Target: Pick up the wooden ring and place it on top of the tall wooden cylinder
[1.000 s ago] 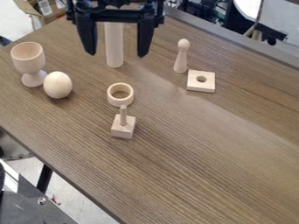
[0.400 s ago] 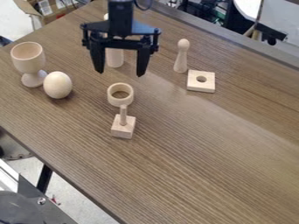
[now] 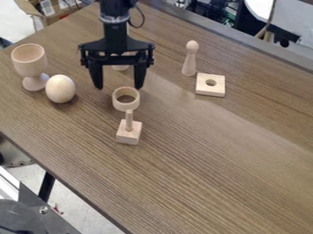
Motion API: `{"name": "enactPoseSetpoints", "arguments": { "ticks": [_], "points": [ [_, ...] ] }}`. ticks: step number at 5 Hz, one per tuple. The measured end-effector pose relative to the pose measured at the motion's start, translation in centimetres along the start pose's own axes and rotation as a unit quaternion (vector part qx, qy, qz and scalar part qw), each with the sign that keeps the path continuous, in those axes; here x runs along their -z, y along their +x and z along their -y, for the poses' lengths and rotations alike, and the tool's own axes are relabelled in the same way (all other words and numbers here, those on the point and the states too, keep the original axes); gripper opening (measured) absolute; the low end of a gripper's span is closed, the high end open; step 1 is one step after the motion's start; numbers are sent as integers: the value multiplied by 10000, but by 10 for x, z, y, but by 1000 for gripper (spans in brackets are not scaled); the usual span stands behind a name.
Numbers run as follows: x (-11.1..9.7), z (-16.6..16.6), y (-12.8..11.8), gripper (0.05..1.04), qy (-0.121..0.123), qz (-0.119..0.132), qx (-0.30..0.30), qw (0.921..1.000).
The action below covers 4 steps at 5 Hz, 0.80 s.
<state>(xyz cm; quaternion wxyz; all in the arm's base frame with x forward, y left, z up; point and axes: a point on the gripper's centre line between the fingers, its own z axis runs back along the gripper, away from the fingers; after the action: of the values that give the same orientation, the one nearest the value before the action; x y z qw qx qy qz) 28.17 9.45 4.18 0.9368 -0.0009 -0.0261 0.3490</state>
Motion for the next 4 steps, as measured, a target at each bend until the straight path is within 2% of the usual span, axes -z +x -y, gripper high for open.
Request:
{"name": "enactPoseSetpoints", "arguments": {
  "ticks": [2, 4],
  "points": [
    [5, 3, -10, 999, -32, -97, -78, 9999],
    [5, 8, -16, 999, -5, -70, -90, 9999]
  ]
}}
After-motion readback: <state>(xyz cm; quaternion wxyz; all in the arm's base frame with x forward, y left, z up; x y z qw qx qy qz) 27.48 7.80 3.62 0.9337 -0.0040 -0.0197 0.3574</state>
